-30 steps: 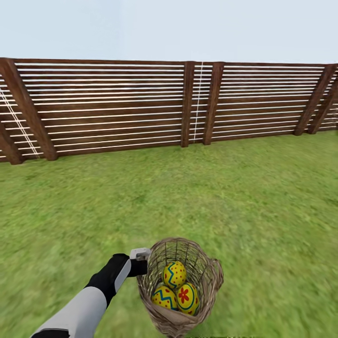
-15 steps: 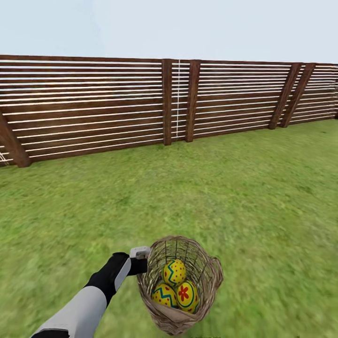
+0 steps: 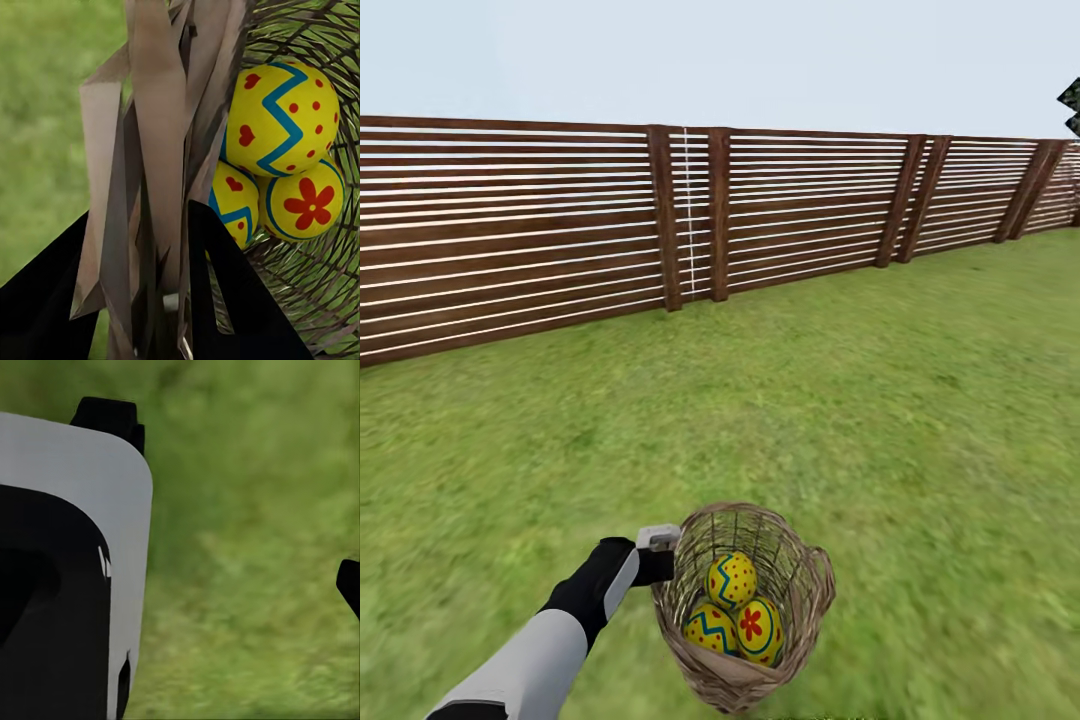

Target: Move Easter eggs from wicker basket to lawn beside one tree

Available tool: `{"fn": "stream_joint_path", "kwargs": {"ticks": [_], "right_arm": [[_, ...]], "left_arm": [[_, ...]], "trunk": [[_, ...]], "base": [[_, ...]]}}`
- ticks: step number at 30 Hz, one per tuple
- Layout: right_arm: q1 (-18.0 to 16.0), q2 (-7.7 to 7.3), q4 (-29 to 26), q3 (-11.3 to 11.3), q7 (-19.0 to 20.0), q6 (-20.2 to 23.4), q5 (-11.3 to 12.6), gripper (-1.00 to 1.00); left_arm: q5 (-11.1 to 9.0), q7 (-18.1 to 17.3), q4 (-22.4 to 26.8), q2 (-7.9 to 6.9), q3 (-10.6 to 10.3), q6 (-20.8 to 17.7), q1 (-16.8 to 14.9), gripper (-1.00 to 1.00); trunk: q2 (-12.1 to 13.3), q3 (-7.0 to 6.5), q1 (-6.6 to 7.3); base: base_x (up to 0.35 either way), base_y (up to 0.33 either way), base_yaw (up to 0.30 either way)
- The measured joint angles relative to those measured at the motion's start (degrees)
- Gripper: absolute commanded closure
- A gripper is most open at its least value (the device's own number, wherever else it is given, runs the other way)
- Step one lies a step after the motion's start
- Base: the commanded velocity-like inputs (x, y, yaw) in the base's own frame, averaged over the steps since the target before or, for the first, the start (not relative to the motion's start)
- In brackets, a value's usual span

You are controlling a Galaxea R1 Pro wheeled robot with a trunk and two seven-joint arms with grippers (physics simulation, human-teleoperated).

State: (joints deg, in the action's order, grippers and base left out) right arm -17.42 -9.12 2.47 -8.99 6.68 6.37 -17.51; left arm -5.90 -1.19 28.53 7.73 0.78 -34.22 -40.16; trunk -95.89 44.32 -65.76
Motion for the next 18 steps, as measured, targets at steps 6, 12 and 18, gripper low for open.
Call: {"fn": "stream_joint_path", "kwargs": {"ticks": [6, 12, 18], "right_arm": [[0.0, 0.00, 0.0, 0.0, 0.0, 0.0, 0.0, -1.00], [0.0, 0.00, 0.0, 0.0, 0.0, 0.0, 0.1, -1.00], [0.0, 0.00, -0.3, 0.0, 0.0, -0.1, 0.0, -1.00]], "left_arm": [[0.0, 0.0, 0.0, 0.00, 0.0, 0.0, 0.0, 1.00], [0.0, 0.0, 0.0, 0.00, 0.0, 0.0, 0.0, 1.00], [-0.3, 0.0, 0.0, 0.00, 0.0, -0.1, 0.0, 1.00]], "trunk": [[0.0, 0.00, 0.00], [0.0, 0.00, 0.00], [0.0, 0.00, 0.00]], "base": [[0.000, 0.000, -0.294], [0.000, 0.000, -0.294], [0.000, 0.000, -0.294]]}}
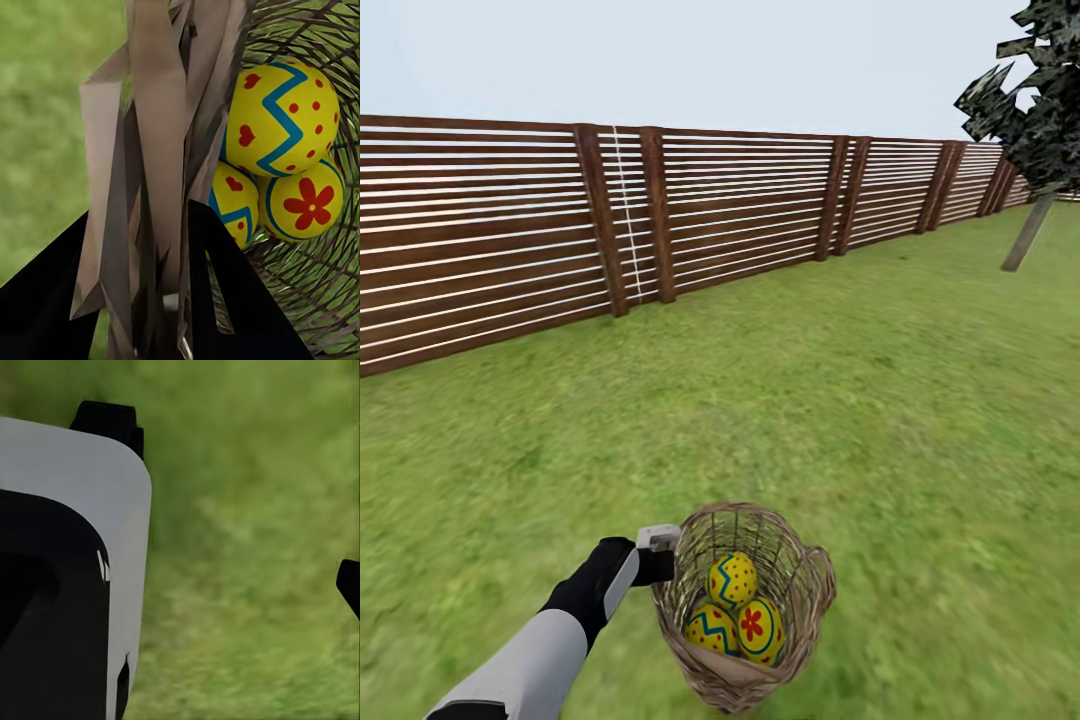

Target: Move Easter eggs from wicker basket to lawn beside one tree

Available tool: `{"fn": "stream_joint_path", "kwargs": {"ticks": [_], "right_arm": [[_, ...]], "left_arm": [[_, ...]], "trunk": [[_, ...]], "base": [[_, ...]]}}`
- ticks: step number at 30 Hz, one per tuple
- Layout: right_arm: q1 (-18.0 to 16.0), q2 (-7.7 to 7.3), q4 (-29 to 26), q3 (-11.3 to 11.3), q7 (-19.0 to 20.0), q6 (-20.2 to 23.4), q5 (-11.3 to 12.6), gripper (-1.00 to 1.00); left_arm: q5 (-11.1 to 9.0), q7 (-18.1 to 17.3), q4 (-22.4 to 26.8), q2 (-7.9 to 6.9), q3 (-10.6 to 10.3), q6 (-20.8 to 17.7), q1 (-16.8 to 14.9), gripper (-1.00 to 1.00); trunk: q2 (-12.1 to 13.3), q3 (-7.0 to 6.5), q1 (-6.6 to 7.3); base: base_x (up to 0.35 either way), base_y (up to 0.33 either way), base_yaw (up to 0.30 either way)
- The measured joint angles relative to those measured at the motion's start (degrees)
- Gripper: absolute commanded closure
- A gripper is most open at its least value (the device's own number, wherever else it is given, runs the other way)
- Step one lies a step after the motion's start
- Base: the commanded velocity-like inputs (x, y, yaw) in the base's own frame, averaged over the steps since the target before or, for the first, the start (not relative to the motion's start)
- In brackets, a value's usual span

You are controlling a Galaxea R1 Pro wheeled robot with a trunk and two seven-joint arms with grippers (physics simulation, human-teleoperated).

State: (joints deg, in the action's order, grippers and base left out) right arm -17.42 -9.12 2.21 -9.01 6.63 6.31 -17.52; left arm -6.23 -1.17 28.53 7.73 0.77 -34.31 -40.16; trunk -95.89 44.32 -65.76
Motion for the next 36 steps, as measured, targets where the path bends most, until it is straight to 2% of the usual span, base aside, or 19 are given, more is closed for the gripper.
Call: {"fn": "stream_joint_path", "kwargs": {"ticks": [3, 36], "right_arm": [[0.0, 0.00, 0.0, 0.0, 0.0, 0.0, 0.0, -1.00], [0.0, 0.09, 0.2, 0.1, 0.1, 0.0, -0.2, -1.00]], "left_arm": [[-1.3, 0.0, 0.0, 0.00, 0.0, 0.0, 0.0, 1.00], [-1.0, 0.0, 0.0, 0.00, 0.0, 0.0, 0.0, 1.00]], "trunk": [[0.0, 0.00, 0.00], [0.0, -0.13, 0.00]], "base": [[0.000, 0.000, -0.294], [0.000, 0.000, -0.294]]}}
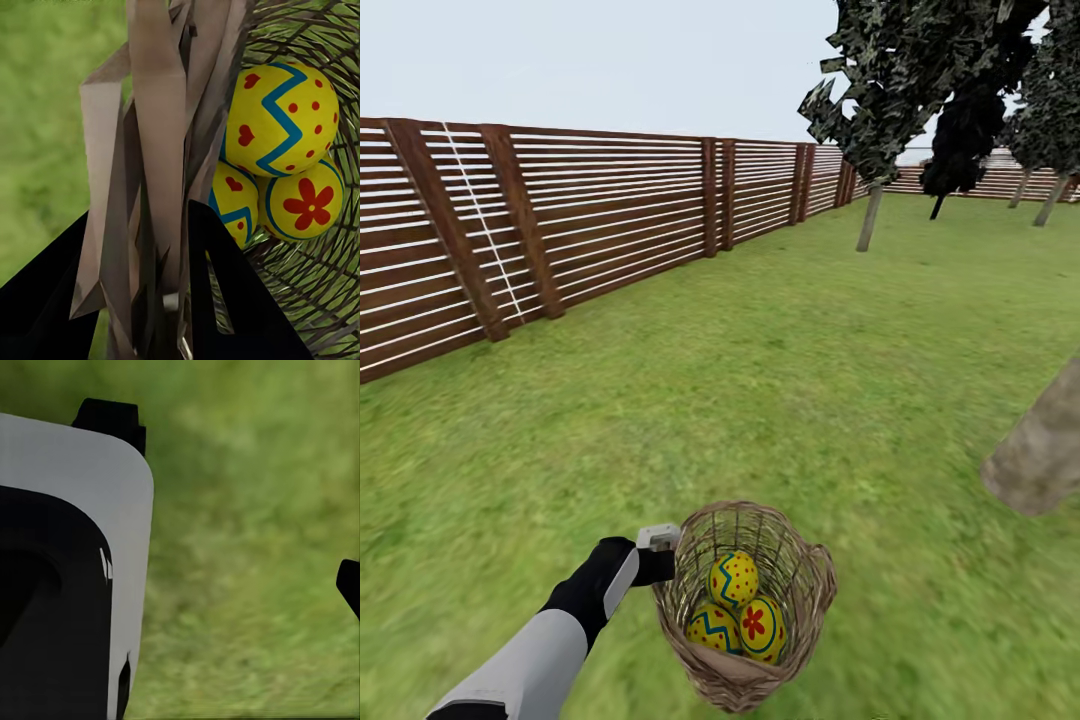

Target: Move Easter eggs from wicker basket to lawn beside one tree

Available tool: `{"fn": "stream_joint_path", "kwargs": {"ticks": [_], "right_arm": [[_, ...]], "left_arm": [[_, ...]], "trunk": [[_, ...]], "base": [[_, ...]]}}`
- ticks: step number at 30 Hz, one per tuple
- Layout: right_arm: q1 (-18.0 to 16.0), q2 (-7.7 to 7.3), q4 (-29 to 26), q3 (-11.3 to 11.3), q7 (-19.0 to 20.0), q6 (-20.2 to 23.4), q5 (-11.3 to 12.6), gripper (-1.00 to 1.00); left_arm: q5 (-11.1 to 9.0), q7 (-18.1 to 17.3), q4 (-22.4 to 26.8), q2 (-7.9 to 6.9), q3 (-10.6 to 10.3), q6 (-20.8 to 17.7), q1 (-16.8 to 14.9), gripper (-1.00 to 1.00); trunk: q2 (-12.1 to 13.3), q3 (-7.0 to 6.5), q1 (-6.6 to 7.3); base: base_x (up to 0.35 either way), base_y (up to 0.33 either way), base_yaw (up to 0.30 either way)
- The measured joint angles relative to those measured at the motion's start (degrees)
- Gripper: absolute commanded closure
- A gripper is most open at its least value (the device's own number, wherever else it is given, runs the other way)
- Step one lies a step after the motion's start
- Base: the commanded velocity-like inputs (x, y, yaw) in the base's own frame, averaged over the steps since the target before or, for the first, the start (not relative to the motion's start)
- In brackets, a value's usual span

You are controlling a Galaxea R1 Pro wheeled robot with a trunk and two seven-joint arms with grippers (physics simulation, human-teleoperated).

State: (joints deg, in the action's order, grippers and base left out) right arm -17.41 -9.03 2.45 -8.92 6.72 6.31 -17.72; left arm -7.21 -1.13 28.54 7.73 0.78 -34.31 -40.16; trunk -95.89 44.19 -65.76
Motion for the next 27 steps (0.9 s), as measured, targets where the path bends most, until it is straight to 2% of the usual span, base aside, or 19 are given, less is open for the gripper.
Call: {"fn": "stream_joint_path", "kwargs": {"ticks": [27], "right_arm": [[0.0, 0.00, 0.0, 0.0, 0.0, 0.0, 0.1, -1.00]], "left_arm": [[0.0, 0.0, 0.0, 0.00, 0.0, 0.0, 0.0, 1.00]], "trunk": [[0.0, -1.22, 0.00]], "base": [[0.000, 0.000, -0.283]]}}
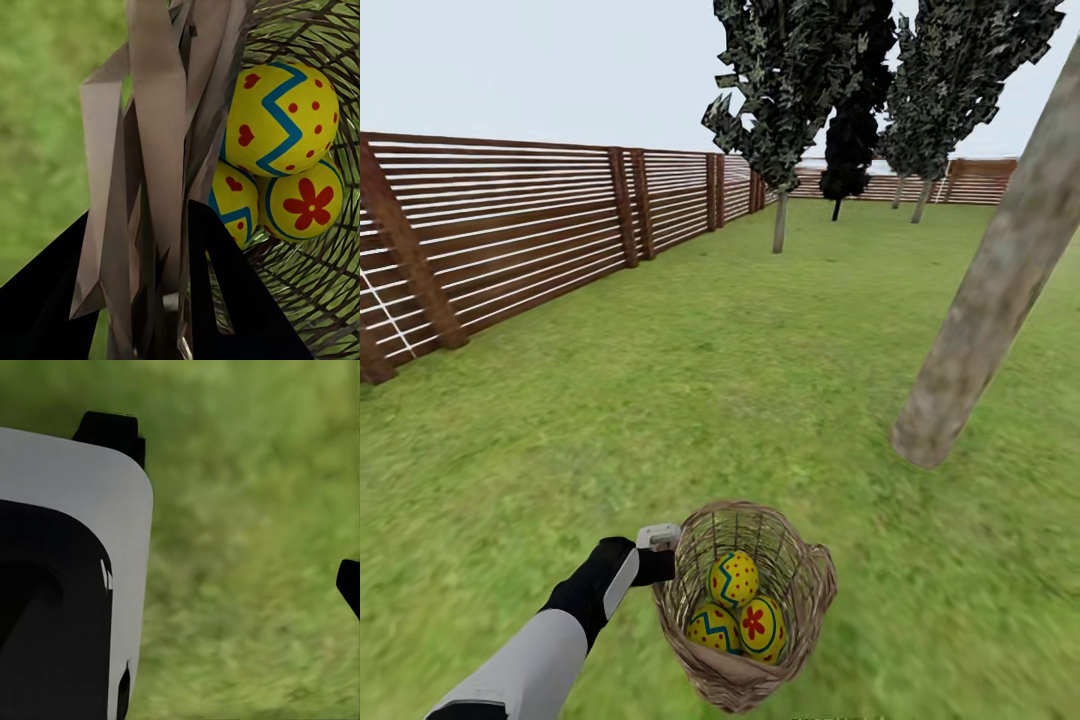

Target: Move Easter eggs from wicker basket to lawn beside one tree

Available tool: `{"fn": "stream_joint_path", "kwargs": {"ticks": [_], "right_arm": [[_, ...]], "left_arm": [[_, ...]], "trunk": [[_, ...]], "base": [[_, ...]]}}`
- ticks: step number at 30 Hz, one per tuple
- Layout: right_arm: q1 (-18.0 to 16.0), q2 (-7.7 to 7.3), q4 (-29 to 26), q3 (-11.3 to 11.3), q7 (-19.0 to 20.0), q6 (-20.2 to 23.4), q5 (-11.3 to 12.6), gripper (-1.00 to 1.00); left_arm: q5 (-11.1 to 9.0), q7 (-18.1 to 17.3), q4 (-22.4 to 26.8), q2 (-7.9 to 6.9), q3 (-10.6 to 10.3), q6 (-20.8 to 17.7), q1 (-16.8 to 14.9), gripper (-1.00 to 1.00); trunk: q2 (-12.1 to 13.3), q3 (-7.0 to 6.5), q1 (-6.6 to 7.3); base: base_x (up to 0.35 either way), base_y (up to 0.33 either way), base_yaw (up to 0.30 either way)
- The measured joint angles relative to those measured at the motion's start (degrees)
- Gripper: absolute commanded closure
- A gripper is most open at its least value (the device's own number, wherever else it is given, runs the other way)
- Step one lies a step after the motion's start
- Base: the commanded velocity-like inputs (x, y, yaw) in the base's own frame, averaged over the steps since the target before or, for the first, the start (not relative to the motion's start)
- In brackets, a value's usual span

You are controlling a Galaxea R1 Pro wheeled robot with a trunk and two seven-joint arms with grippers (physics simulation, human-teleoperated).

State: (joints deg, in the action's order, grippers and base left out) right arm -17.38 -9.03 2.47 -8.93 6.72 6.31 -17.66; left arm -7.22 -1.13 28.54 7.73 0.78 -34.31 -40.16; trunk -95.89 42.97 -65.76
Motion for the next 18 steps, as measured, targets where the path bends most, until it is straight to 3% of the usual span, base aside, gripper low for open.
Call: {"fn": "stream_joint_path", "kwargs": {"ticks": [6, 12, 18], "right_arm": [[0.1, 0.00, 0.0, 0.0, 0.0, 0.0, 0.1, -1.00], [0.0, 0.28, -0.1, 0.0, 0.0, 0.0, -0.2, -1.00], [0.0, 0.36, 0.0, 0.0, 0.0, 0.0, -0.2, -1.00]], "left_arm": [[0.0, 0.0, -0.1, -0.05, 0.0, 0.0, 0.0, 1.00], [0.2, 0.0, 0.0, -0.09, 0.0, 0.0, 0.0, 1.00], [0.0, 0.0, 0.0, -0.07, 0.0, 0.0, 0.0, 1.00]], "trunk": [[0.0, -0.27, 0.00], [0.0, -0.13, 0.00], [0.0, 0.36, 0.00]], "base": [[0.000, 0.000, -0.274], [0.000, 0.000, -0.056], [0.000, 0.000, -0.165]]}}
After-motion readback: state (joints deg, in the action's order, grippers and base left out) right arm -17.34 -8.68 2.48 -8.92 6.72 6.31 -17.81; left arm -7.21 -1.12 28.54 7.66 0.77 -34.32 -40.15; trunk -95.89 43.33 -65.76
